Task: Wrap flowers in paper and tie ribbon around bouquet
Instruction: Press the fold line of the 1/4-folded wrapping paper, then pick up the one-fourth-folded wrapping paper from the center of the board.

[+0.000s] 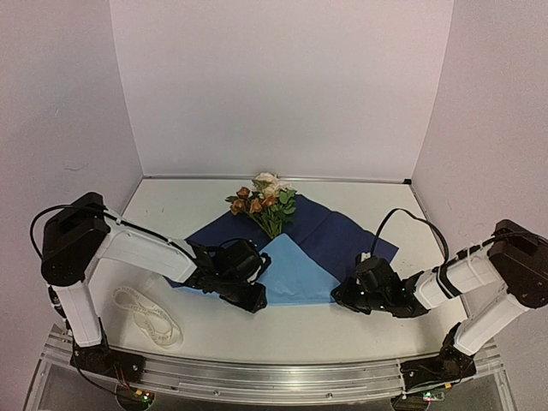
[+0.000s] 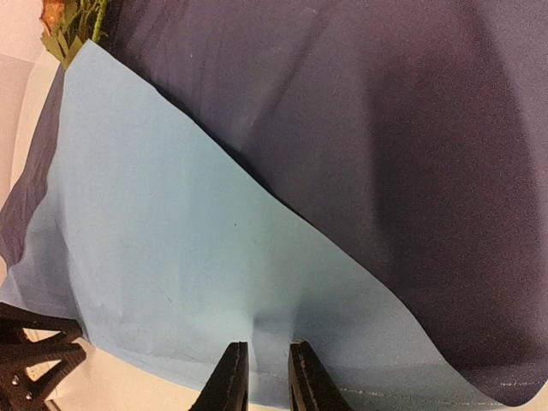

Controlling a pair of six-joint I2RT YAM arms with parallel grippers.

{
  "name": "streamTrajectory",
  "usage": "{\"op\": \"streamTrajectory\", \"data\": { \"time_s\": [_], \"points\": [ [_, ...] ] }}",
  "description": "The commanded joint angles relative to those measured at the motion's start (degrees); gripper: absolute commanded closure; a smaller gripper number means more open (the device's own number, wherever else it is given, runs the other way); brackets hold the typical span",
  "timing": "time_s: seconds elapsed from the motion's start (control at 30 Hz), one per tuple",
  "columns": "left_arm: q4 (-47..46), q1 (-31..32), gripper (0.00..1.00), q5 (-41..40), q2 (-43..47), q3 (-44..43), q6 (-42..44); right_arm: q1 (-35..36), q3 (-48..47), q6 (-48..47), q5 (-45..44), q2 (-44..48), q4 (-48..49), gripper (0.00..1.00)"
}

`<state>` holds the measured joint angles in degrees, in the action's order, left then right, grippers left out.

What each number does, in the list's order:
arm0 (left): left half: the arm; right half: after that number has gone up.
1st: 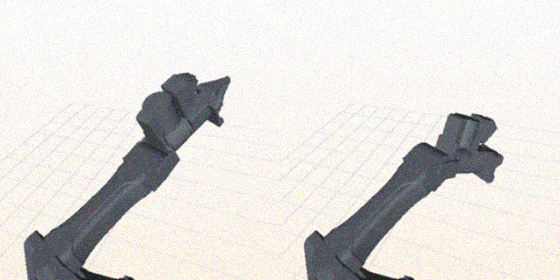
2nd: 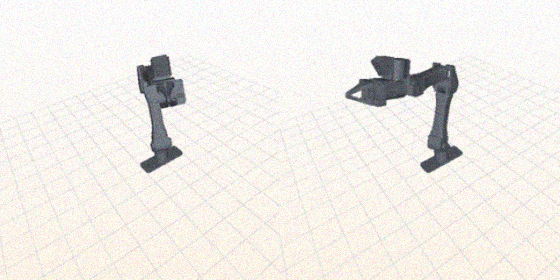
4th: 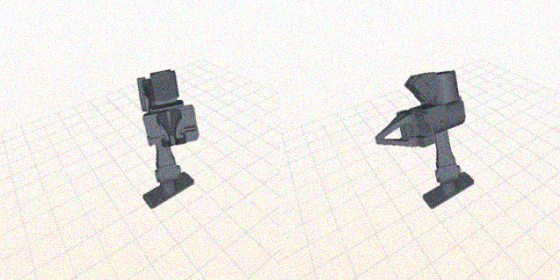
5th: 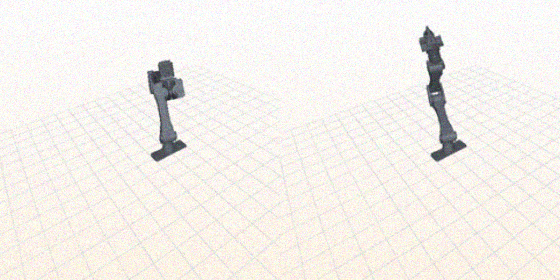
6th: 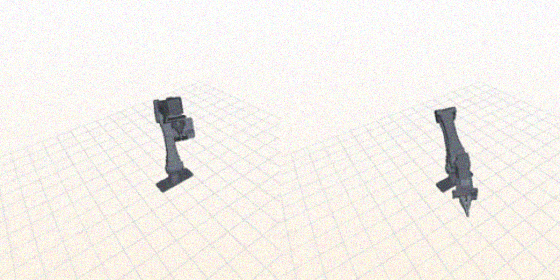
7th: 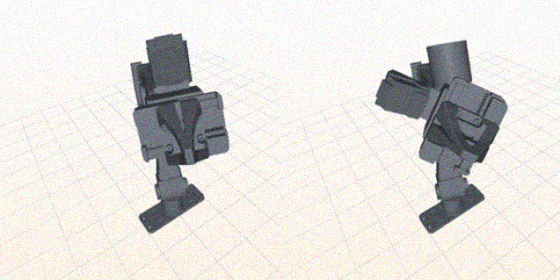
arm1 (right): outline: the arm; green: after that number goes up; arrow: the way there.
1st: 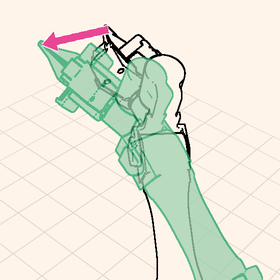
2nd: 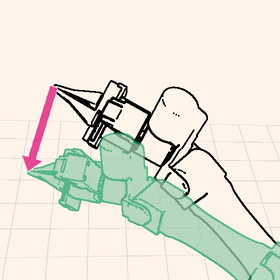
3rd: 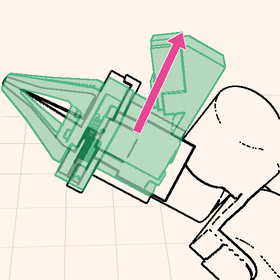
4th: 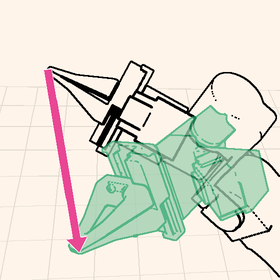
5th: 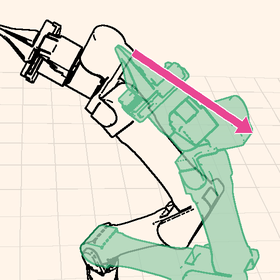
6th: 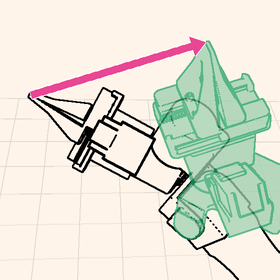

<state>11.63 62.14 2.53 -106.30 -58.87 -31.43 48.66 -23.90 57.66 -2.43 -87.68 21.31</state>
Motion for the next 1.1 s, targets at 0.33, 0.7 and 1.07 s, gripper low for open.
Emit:
{"op": "streamTrajectory", "data": {
  "time_s": [0.33, 0.7, 1.07],
  "points": [
    [-1.7, -13.6, 0.72, 1.2, 19.6, 27.1, -15.0, -0.9, 5.1, 1.2, -3.7, 0.3, -10.7, 0.83],
    [7.9, -14.3, 0.74, -5.5, 25.3, 25.2, -12.4, -1.5, 1.3, 1.7, -4.5, 12.6, -25.7, 0.55],
    [9.7, -14.1, 0.68, -1.6, 24.9, 13.7, -6.4, -1.4, 3.1, 7.7, -6.3, 24.2, -36.4, 0.33]
  ]
}}
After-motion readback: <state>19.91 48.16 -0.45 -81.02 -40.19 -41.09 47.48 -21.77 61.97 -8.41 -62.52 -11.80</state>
